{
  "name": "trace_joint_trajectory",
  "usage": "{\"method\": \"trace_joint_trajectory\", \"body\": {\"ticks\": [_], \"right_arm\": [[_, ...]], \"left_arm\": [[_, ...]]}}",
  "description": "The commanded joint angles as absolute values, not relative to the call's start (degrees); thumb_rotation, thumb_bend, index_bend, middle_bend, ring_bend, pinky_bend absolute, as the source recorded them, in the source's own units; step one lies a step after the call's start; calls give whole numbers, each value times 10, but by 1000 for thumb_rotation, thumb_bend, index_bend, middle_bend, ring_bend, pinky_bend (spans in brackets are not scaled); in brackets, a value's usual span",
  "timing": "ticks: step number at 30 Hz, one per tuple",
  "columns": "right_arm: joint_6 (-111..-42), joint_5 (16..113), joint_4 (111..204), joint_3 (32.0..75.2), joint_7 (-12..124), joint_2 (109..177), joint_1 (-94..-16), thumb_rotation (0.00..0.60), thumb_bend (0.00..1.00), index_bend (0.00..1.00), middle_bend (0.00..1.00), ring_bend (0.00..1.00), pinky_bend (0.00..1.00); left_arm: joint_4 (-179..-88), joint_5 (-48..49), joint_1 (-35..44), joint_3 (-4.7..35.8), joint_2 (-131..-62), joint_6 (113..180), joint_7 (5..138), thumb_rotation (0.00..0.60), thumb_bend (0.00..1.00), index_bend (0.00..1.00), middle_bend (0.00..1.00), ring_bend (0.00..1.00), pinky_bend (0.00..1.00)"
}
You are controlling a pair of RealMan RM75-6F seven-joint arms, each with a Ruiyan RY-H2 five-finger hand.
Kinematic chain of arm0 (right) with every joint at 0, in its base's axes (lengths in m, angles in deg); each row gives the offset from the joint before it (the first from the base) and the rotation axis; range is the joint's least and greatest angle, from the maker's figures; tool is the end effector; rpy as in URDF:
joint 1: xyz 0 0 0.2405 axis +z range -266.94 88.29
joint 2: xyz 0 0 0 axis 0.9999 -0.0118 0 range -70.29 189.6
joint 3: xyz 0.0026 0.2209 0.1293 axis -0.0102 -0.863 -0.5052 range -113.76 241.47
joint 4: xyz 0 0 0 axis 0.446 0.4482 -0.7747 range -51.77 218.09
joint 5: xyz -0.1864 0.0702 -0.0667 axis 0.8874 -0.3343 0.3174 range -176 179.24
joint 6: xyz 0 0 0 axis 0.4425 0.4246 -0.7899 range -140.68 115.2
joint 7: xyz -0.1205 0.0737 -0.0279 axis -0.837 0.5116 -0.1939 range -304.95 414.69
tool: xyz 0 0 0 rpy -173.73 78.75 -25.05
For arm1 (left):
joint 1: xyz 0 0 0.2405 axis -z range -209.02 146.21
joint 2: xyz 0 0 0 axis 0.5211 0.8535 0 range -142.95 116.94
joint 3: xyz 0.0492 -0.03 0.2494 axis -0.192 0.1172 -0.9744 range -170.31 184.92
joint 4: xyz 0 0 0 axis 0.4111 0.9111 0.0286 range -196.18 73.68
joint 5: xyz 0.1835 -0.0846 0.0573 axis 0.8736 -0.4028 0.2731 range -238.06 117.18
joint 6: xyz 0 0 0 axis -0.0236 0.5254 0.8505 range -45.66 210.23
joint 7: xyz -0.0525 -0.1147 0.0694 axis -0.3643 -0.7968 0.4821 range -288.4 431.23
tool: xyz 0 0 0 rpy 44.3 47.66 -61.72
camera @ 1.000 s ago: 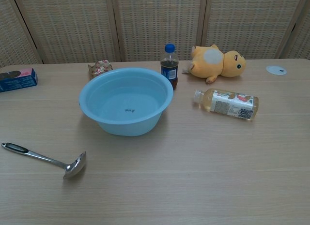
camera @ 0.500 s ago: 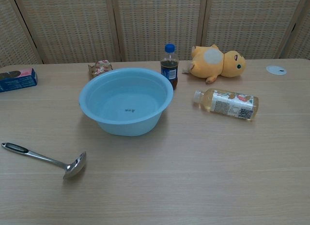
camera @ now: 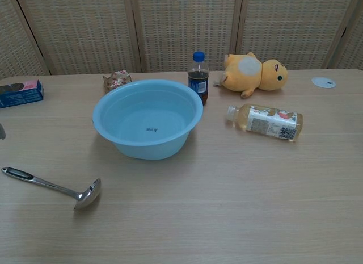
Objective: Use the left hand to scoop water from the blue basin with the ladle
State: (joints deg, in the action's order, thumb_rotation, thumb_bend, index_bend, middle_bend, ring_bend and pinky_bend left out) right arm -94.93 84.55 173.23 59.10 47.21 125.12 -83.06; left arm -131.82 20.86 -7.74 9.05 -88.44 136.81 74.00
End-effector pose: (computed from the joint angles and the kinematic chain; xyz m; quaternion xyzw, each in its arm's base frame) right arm -0.3193 -0.1961 0.1564 0.6119 -0.3535 0.3391 0.6210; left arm -0.3401 0.2845 0.0749 -0.7410 -0.3808 -0.2225 0.5063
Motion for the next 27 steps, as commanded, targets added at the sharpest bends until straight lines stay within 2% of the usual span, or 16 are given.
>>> {"method": "trace_joint_trajectory", "body": {"ticks": [1,11,15,18,27], "right_arm": [[-947,843,1731,591,471,1252,-830,600,0,0,0,0,0],[-934,837,1730,593,473,1253,-826,600,0,0,0,0,0],[-932,836,1729,593,475,1252,-825,600,0,0,0,0,0],[-930,834,1728,593,477,1252,-825,600,0,0,0,0,0],[-924,827,1725,592,482,1251,-824,600,0,0,0,0,0]], "left_arm": [[-1296,212,-68,86,-900,1357,726,600,219,395,1000,1000,1000],[-1211,230,-46,74,-967,1340,687,600,229,426,1000,1000,1000],[-1190,227,-35,75,-991,1326,680,600,309,442,1000,1000,1000],[-1184,226,-30,74,-999,1322,686,600,352,464,1000,1000,1000],[-1185,218,-23,72,-1008,1312,706,600,354,472,1000,1000,1000]]}}
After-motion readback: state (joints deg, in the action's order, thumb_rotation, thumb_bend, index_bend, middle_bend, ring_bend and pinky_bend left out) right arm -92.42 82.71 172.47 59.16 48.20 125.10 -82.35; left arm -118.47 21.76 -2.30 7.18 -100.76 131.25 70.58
